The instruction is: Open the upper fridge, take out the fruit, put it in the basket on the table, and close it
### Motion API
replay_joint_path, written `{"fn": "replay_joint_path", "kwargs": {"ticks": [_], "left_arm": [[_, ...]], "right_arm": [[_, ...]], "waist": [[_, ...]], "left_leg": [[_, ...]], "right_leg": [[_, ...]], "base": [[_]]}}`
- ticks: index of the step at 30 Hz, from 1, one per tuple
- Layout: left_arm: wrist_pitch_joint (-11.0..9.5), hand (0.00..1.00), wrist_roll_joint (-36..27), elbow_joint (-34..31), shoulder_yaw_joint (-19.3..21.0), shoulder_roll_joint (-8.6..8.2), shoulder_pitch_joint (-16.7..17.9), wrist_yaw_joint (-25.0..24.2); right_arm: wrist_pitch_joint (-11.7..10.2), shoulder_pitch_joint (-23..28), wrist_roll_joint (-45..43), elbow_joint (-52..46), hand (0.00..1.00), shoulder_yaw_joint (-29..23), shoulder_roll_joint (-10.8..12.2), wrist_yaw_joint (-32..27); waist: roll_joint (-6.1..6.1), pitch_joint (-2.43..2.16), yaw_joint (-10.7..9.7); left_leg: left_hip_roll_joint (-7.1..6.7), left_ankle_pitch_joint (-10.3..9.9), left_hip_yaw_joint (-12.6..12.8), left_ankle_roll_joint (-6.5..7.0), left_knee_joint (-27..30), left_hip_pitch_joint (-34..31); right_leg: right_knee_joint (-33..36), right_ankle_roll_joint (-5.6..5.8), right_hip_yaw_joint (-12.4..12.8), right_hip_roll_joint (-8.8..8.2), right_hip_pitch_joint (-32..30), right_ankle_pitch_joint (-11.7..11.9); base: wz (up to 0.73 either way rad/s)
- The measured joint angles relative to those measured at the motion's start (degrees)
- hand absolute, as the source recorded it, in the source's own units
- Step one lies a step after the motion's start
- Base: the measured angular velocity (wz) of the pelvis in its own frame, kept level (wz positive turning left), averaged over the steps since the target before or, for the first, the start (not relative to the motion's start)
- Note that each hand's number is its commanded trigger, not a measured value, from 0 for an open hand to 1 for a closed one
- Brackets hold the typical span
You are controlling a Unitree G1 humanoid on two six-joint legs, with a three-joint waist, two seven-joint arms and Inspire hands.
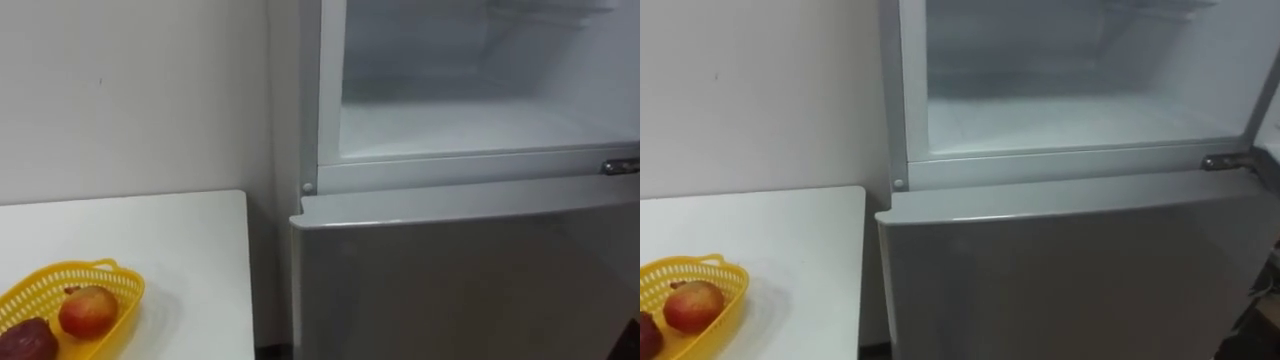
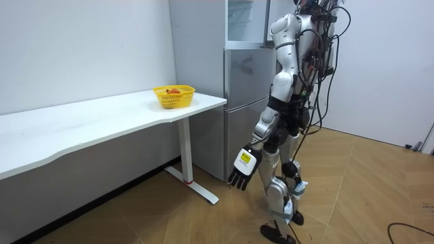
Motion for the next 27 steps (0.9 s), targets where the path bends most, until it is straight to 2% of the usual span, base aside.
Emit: {"fn": "replay_joint_path", "kwargs": {"ticks": [5,8,21,27], "left_arm": [[0.3,0.0,0.0,0.0,0.0,-0.33,0.0,-0.2],[0.3,0.0,0.0,-0.1,0.5,-0.34,0.0,-0.3],[0.2,0.0,0.5,0.0,1.0,-0.24,0.1,0.0],[0.2,0.0,0.5,1.1,1.1,-0.24,0.0,-1.0]], "right_arm": [[0.0,-1.5,-0.1,-2.8,0.0,-0.1,-0.8,0.2],[-0.1,-1.9,0.0,-3.5,0.0,-0.1,-2.1,0.5],[-0.5,-2.8,-0.1,-5.1,0.0,-0.2,-2.6,0.5],[-0.3,-3.2,-3.5,-7.4,0.0,-0.1,-4.2,1.9]], "waist": [[0.25,-0.01,-0.3],[0.26,-0.04,-0.2],[-0.1,-0.03,-0.2],[-0.3,0.03,0.5]], "left_leg": [[-0.01,0.0,0.0,0.01,-0.1,-0.7],[0.0,0.0,0.0,0.02,0.0,-0.8],[-0.01,0.0,-0.1,0.01,0.5,-1.5],[-0.04,0.0,-0.8,0.01,0.5,-1.3]], "right_leg": [[0.2,-0.07,0.3,0.12,-1.4,0.0],[0.2,-0.08,0.2,0.11,-1.5,0.2],[0.0,-0.07,-0.2,0.01,-0.8,0.2],[0.1,-0.09,-0.2,-0.03,-0.6,0.2]], "base": [[0.0],[-0.01],[0.01],[0.02]]}}
